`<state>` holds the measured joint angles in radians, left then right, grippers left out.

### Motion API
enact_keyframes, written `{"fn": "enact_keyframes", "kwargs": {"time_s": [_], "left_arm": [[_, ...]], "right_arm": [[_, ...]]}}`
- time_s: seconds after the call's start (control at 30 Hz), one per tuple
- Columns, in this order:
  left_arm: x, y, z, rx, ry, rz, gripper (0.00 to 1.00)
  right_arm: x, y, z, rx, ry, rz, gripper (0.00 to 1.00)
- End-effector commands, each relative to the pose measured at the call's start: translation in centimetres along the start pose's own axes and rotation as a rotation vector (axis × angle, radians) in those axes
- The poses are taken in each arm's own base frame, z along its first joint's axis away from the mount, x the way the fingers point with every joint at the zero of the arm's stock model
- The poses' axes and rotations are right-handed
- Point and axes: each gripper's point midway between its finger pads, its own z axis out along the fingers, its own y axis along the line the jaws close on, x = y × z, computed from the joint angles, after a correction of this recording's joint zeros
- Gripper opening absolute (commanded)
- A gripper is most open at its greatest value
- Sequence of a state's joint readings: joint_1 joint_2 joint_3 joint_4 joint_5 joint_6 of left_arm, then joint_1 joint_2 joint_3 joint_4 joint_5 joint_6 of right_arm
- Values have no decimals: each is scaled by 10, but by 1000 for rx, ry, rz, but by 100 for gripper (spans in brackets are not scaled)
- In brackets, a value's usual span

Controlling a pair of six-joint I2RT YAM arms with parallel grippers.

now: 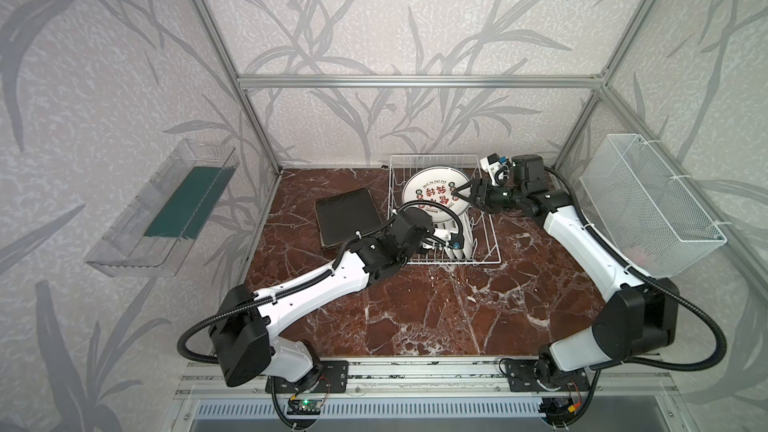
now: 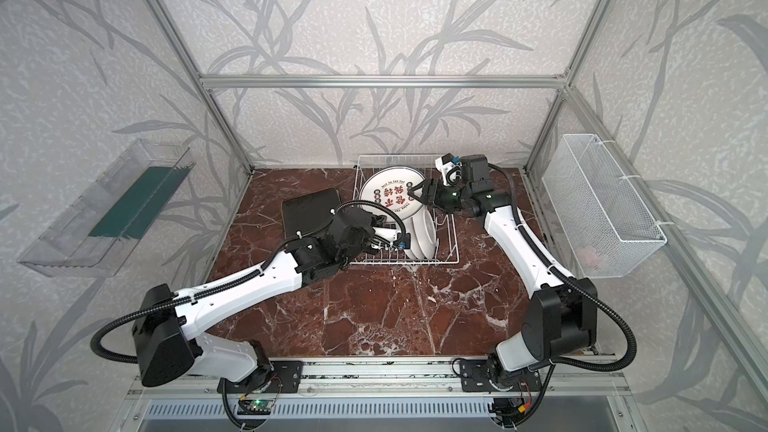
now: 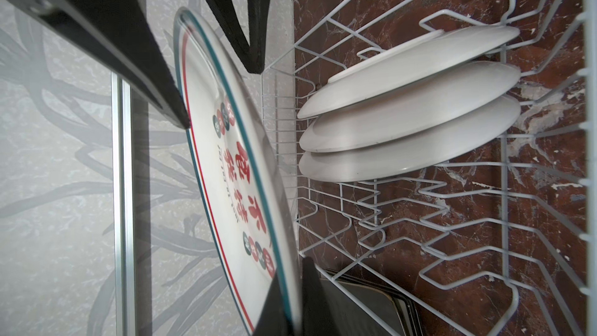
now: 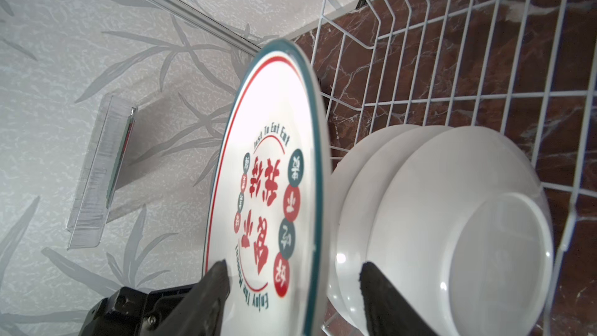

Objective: Unload the plates from the dish rack
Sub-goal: 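Raise the printed plate upright above the rack with the left gripper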

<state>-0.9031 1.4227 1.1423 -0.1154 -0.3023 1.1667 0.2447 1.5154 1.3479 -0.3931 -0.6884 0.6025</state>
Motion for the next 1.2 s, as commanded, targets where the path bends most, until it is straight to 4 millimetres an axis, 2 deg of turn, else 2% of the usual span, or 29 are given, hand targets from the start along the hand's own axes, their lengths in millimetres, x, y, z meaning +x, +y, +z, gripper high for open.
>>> {"fn": "enact_keyframes", "kwargs": {"time_s": [0.0,0.1,0.33,0.47,0.53,0.57,0.67,0.7,0.73,0.77,0.9,1.07,1.17], "left_arm": [[-10,25,-5,-113,-16,10,0],[-12,22,-1,-139,-17,56,0],[-11,20,3,-127,-7,-8,0],[-8,19,4,-138,-1,-28,0],[-5,19,5,-138,12,-42,2],[-3,19,5,-139,15,-47,6],[-1,23,4,-172,16,-95,31],[0,26,2,-188,10,-120,51],[0,28,1,-192,1,-169,80],[1,31,-2,-194,-8,-201,97],[7,37,-21,-109,-91,-441,99],[21,67,-54,-22,-295,-900,99],[40,86,-67,-23,-365,-1152,99]], "right_arm": [[-1,4,1,12,13,-1,56],[2,0,3,18,25,10,46],[-3,12,3,-52,-2,-6,24],[-6,15,5,-96,1,36,0],[-7,16,5,-115,1,46,0],[-8,16,4,-121,-3,44,0],[-12,17,1,-134,-25,41,0],[-14,17,0,-139,-36,41,0],[-17,17,-3,-144,-47,42,0],[-19,17,-4,-148,-57,42,0],[-29,16,-15,-162,-104,31,0],[-31,10,-23,-173,-130,-21,0],[-31,7,-27,-185,-153,-45,0]]}}
